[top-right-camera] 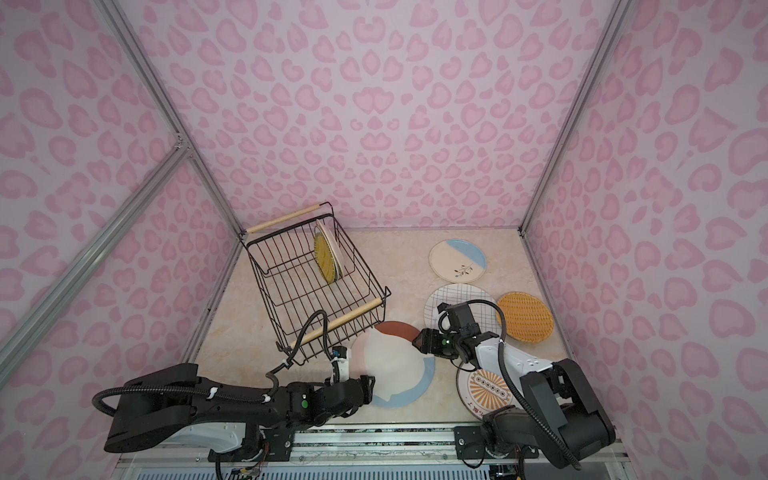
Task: Load the plates into the dish rack
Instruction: 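Grasp the painted plate's rim with both grippers from opposite sides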
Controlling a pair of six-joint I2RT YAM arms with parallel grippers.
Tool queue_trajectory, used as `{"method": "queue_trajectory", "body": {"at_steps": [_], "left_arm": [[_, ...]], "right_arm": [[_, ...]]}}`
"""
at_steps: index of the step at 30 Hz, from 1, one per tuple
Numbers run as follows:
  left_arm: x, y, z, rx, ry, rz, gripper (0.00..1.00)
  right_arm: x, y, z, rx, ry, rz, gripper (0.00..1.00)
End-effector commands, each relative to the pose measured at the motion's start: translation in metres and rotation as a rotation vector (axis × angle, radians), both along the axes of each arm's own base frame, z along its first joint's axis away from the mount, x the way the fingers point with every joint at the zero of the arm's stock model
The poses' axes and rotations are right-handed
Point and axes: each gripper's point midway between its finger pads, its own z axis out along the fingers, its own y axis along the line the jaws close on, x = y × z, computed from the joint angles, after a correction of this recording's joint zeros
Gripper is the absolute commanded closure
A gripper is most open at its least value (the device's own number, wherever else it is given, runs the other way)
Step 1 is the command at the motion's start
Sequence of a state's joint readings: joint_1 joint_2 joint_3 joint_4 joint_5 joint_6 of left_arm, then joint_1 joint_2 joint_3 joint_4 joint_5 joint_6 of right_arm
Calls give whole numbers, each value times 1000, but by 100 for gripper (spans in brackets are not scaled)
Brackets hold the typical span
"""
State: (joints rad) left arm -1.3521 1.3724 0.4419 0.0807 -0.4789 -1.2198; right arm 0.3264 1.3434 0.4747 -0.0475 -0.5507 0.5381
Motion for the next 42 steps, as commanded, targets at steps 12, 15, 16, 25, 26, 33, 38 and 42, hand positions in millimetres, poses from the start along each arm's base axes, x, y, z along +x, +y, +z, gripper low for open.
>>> {"method": "queue_trajectory", "body": {"at_steps": [12, 15, 16, 25, 26, 33, 38, 42], "left_arm": [[-10, -12, -18, 47, 95, -65, 19], [-10, -13, -17, 50, 94, -67, 20], [-9, -13, -17, 51, 92, -69, 20], [-9, -17, -16, 52, 93, -72, 20], [-8, -16, -16, 52, 93, -72, 20], [-9, -20, -16, 54, 92, -83, 20], [-8, -22, -16, 53, 92, -85, 20], [-8, -21, -16, 55, 93, -83, 20]], "right_arm": [[-22, -11, 6, 184, 90, -100, 37], [-24, -11, 13, 196, 74, -97, 43], [-24, -10, 16, 203, 68, -92, 47], [-18, -2, 28, 313, 43, -89, 66], [-19, 0, 29, 327, 43, -85, 67], [-26, 1, 27, 327, 54, -65, 74], [-31, 3, 28, 350, 62, -53, 77], [-30, -2, 29, 315, 46, -72, 81]]}}
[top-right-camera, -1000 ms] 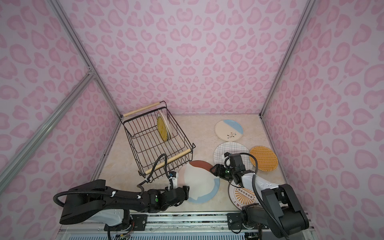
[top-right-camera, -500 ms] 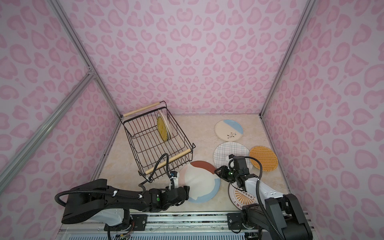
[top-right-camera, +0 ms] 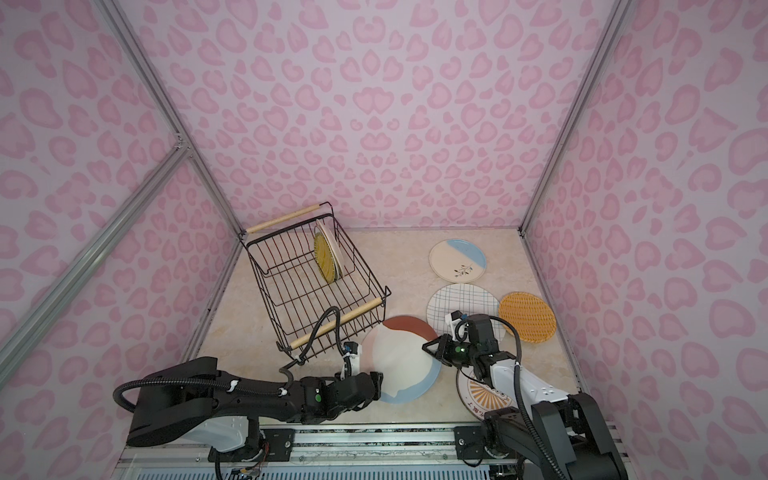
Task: Load the plates into the dish rack
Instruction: 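Grasp the painted plate's rim with both grippers from opposite sides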
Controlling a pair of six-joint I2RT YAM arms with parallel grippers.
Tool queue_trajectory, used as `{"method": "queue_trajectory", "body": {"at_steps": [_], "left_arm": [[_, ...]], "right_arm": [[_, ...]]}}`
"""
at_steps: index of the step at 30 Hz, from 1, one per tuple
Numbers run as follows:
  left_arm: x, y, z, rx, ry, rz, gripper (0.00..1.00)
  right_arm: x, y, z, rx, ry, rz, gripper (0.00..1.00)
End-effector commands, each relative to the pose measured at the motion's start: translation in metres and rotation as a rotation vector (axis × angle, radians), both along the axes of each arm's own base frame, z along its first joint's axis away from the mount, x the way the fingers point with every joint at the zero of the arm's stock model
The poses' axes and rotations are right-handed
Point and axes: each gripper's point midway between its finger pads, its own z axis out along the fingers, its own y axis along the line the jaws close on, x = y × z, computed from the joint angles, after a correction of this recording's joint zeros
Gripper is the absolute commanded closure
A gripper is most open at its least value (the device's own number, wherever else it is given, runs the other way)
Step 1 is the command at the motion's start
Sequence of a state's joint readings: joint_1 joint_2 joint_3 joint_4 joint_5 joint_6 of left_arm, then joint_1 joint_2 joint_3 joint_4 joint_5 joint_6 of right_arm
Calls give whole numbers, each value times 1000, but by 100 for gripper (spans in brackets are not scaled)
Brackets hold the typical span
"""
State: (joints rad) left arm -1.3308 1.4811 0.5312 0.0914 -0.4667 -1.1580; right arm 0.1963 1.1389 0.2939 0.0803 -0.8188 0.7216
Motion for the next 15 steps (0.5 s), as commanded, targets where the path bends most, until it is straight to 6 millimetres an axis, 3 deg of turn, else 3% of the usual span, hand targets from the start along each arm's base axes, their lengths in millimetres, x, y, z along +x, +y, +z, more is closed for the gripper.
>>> {"method": "queue_trajectory", "body": {"at_steps": [1, 9, 15], "left_arm": [[-18, -1, -14, 15, 106, -51, 20], [-12, -4, 5, 7, 58, -55, 16], [-4, -12, 31, -8, -3, -69, 15]], "right_arm": [[-5, 2, 3, 13, 8, 16, 82], [6, -5, 21, -11, -23, -30, 99], [11, -13, 42, -30, -65, -76, 100]]}}
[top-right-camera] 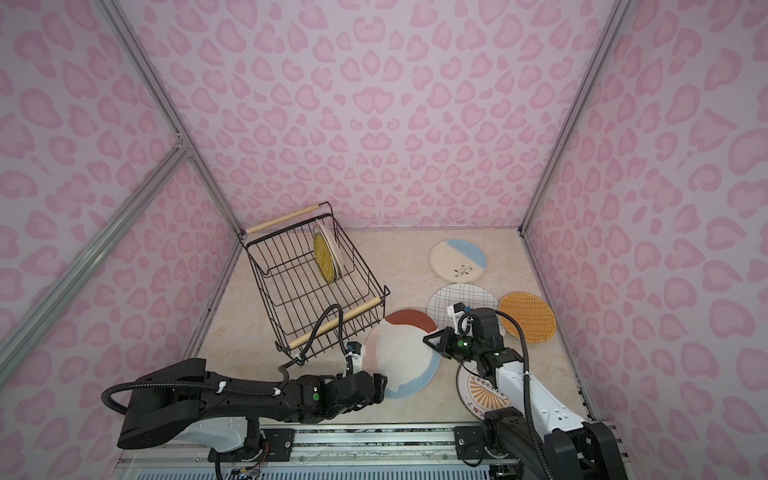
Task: Load the plates into the dish rack
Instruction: 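Grasp the painted plate's rim with both grippers from opposite sides, then tilt the painted plate upright with the right gripper while the left opens, then carry the painted plate over the rack with the right gripper while the left withdraws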
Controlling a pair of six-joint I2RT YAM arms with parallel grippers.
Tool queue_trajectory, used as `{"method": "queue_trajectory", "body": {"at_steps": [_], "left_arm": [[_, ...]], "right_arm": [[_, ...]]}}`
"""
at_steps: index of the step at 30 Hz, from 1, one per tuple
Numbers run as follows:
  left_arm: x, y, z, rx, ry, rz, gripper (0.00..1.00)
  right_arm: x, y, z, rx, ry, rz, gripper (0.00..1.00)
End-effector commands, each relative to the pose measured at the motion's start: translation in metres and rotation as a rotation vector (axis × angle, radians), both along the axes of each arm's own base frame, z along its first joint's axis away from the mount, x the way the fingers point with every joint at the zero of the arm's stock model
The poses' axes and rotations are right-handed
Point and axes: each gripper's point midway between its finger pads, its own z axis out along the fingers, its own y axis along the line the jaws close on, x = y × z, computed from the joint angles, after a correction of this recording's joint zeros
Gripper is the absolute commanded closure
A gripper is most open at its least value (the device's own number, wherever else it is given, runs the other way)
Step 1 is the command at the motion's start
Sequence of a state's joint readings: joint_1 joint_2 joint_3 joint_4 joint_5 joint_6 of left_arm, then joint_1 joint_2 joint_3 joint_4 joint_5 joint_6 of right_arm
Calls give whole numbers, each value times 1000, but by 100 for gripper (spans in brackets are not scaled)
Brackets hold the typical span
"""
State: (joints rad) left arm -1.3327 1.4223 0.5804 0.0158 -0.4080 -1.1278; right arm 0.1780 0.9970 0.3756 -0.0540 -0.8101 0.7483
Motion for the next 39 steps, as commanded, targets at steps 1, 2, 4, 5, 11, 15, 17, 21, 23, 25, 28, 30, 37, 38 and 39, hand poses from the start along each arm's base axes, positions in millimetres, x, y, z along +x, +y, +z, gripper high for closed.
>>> {"method": "queue_trajectory", "body": {"at_steps": [1, 2, 4, 5, 11, 15, 17, 21, 23, 25, 28, 30, 37, 38, 39], "left_arm": [[4, -1, 13, 15, -34, -7, 15], [6, -1, 16, 14, -40, -2, 15], [8, -1, 20, 6, -54, 9, 15], [10, -2, 23, 3, -65, 10, 14], [17, -15, 41, -5, -121, -10, 14], [22, -18, 52, -1, -155, -8, 14], [23, -21, 59, -7, -173, -21, 14], [25, -34, 88, -28, -212, -71, 14], [25, -43, 112, -60, -234, -110, 14], [22, -50, 136, -88, -253, -149, 14], [18, -61, 173, -138, -277, -212, 14], [18, -66, 192, -171, -275, -248, 14], [41, -44, 274, -241, -366, -255, 14], [47, -35, 283, -243, -372, -247, 14], [54, -26, 290, -246, -372, -236, 14]], "right_arm": [[2, -12, 1, -56, -3, -53, 100], [3, -15, 3, -64, -14, -73, 100], [4, -21, 7, -80, -30, -103, 100], [3, -24, 9, -89, -36, -112, 100], [4, -33, 19, -117, -55, -132, 100], [7, -37, 28, -119, -70, -140, 100], [8, -40, 32, -126, -79, -150, 100], [11, -46, 42, -135, -102, -168, 100], [12, -51, 49, -146, -112, -182, 100], [14, -56, 59, -158, -133, -195, 100], [15, -65, 74, -180, -163, -225, 100], [17, -69, 84, -180, -184, -248, 100], [23, -85, 130, -210, -272, -323, 100], [24, -88, 140, -217, -291, -337, 100], [26, -91, 151, -224, -312, -353, 100]]}}
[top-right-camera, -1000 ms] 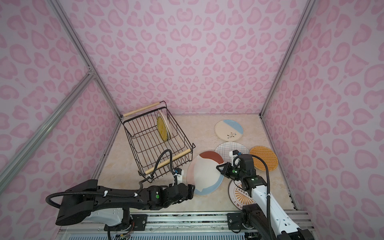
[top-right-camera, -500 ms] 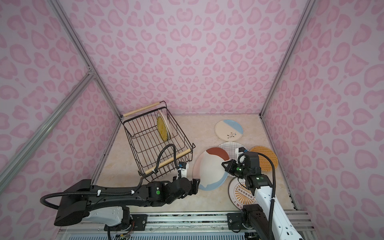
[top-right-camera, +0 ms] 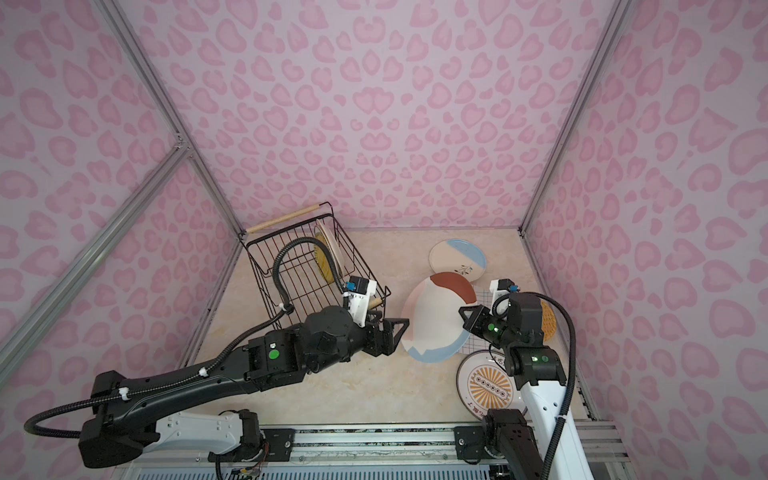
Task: Load the plates into the dish rack
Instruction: 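Carry the painted plate over the rack with the right gripper while the left withdraws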
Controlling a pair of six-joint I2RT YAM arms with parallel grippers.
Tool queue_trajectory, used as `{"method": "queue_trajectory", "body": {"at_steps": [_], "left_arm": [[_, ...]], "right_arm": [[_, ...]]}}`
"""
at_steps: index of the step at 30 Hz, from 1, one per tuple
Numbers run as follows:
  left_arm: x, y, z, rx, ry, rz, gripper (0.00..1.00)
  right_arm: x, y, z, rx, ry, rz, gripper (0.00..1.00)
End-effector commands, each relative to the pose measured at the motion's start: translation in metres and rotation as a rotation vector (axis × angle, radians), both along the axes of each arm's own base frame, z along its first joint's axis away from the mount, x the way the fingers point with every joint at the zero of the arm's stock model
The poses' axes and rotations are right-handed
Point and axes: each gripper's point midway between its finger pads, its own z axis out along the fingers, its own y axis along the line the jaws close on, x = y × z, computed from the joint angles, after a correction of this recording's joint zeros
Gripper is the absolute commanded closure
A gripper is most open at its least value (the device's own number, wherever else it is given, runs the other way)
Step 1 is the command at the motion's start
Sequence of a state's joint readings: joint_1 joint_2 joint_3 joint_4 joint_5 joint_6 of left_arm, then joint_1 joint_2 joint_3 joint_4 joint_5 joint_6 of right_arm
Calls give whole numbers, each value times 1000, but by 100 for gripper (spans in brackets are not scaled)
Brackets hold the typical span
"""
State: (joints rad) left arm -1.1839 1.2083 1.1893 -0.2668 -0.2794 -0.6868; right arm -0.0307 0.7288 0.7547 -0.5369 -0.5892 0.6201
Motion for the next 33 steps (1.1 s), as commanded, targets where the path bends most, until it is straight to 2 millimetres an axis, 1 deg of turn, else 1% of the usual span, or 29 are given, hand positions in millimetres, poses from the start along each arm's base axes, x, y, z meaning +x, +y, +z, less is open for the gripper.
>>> {"method": "queue_trajectory", "body": {"at_steps": [1, 4, 7, 9, 12, 13, 14, 18, 20, 21, 23, 26, 28, 30, 33], "left_arm": [[12, 27, 17, 32, -14, -7, 14], [32, 61, 29, 12, -7, 43, 14], [45, 96, 35, 14, -11, 95, 14], [48, 116, 38, 15, -16, 116, 13], [53, 148, 38, 25, -25, 167, 12], [54, 159, 36, 33, -25, 185, 12], [56, 169, 32, 38, -21, 202, 11], [64, 206, 16, 24, 5, 267, 8], [67, 222, 6, 13, 20, 300, 6], [68, 229, 1, 4, 31, 316, 4], [72, 243, -10, -7, 52, 355, 1], [72, 255, -18, -25, 36, 396, 2], [72, 264, -24, -14, 17, 436, 2], [71, 275, -32, 12, 11, 479, 2], [67, 285, -46, 49, 18, 527, 2]], "right_arm": [[7, -11, 33, -37, -80, -53, 100], [14, -19, 67, -56, -150, -99, 100], [22, -25, 101, -64, -221, -138, 100], [27, -28, 123, -63, -270, -158, 100], [38, -21, 152, -71, -330, -153, 100], [43, -13, 161, -87, -345, -138, 100], [48, 1, 165, -107, -353, -105, 100], [62, 51, 196, -200, -416, -16, 100], [69, 77, 208, -224, -445, 36, 100], [73, 90, 220, -232, -469, 60, 100], [78, 117, 229, -257, -491, 117, 100], [88, 158, 236, -285, -509, 203, 100], [94, 182, 237, -307, -519, 250, 100], [100, 207, 234, -320, -519, 307, 100], [109, 234, 230, -336, -521, 363, 100]]}}
